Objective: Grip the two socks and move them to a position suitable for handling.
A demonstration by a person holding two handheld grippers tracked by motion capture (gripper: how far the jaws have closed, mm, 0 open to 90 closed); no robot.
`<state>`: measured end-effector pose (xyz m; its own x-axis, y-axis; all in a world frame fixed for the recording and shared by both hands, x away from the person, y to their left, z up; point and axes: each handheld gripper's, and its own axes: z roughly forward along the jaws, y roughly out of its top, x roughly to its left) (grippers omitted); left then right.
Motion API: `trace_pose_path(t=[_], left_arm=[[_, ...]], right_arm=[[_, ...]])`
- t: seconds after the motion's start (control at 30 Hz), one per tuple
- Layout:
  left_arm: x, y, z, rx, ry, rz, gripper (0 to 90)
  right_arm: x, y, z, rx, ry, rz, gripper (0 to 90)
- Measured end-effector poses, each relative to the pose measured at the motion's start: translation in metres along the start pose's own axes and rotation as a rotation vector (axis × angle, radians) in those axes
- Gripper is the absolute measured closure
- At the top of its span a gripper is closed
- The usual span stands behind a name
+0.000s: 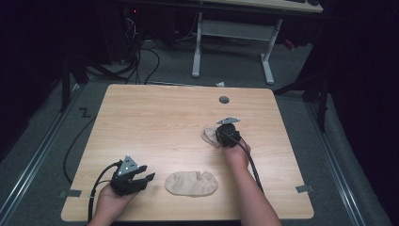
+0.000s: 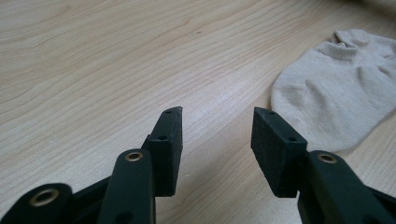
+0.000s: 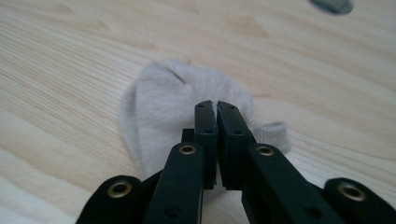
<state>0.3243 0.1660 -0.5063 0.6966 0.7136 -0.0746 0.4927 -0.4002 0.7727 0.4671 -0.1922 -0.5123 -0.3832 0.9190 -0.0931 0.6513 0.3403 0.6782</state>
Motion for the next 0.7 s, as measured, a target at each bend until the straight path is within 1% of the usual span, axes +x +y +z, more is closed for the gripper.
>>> trace_pose_path(t=[0.03,0.07,0.1,0.17,0.23,0.3,0.33,0.37,0.4,0.43,0.47,0.5,0.53,0.57,0.6,0.63,0.67,0.7], left_arm=[[0.000,0.000,0.000,0.000,-0.002,0.001,53.9],[0.000,0.000,0.000,0.000,-0.002,0.001,53.9],[0.000,0.000,0.000,-0.002,-0.004,0.001,53.9],[0.000,0.000,0.001,0.001,-0.004,0.001,53.9],[-0.001,0.000,0.001,0.000,-0.006,0.004,53.9],[-0.003,0.001,0.002,0.004,-0.007,0.012,53.8],[-0.003,0.001,0.002,0.004,-0.007,0.012,53.8],[-0.004,0.001,0.002,0.007,-0.009,0.016,53.8],[-0.005,0.001,0.003,0.008,-0.010,0.020,53.7],[-0.006,0.001,0.004,0.012,-0.014,0.022,53.7],[-0.006,0.001,0.004,0.012,-0.014,0.022,53.8],[-0.007,0.001,0.004,0.010,-0.013,0.024,53.7],[-0.008,0.002,0.005,0.013,-0.015,0.028,53.7],[-0.009,0.002,0.005,0.013,-0.015,0.030,53.8],[-0.009,0.002,0.006,0.014,-0.016,0.032,53.8],[-0.009,0.003,0.006,0.016,-0.016,0.033,53.7],[-0.009,0.003,0.007,0.018,-0.015,0.036,53.8],[-0.009,0.003,0.007,0.018,-0.015,0.036,53.7]], right_arm=[[0.003,-0.004,0.007,0.010,0.033,-0.016,87.3],[0.003,-0.004,0.007,0.010,0.033,-0.016,87.3],[0.009,-0.006,0.004,0.004,0.080,-0.031,87.3],[0.020,-0.010,0.000,-0.005,0.116,-0.086,87.3],[0.033,-0.018,-0.007,-0.025,0.150,-0.124,87.3],[0.044,-0.028,-0.013,-0.055,0.196,-0.132,87.4],[0.044,-0.028,-0.013,-0.055,0.196,-0.132,87.4],[0.049,-0.033,-0.017,-0.070,0.213,-0.144,87.4],[0.058,-0.042,-0.025,-0.091,0.233,-0.164,87.4],[0.061,-0.047,-0.028,-0.098,0.239,-0.169,87.3],[0.061,-0.047,-0.028,-0.098,0.239,-0.169,87.3],[0.066,-0.050,-0.034,-0.093,0.233,-0.191,85.9],[0.066,-0.050,-0.034,-0.093,0.233,-0.191,85.9],[0.067,-0.050,-0.036,-0.090,0.226,-0.201,82.3],[0.068,-0.049,-0.039,-0.095,0.217,-0.193,79.3],[0.069,-0.048,-0.042,-0.104,0.218,-0.187,78.4],[0.072,-0.044,-0.049,-0.131,0.224,-0.177,75.5],[0.072,-0.044,-0.049,-0.131,0.224,-0.177,75.5]])
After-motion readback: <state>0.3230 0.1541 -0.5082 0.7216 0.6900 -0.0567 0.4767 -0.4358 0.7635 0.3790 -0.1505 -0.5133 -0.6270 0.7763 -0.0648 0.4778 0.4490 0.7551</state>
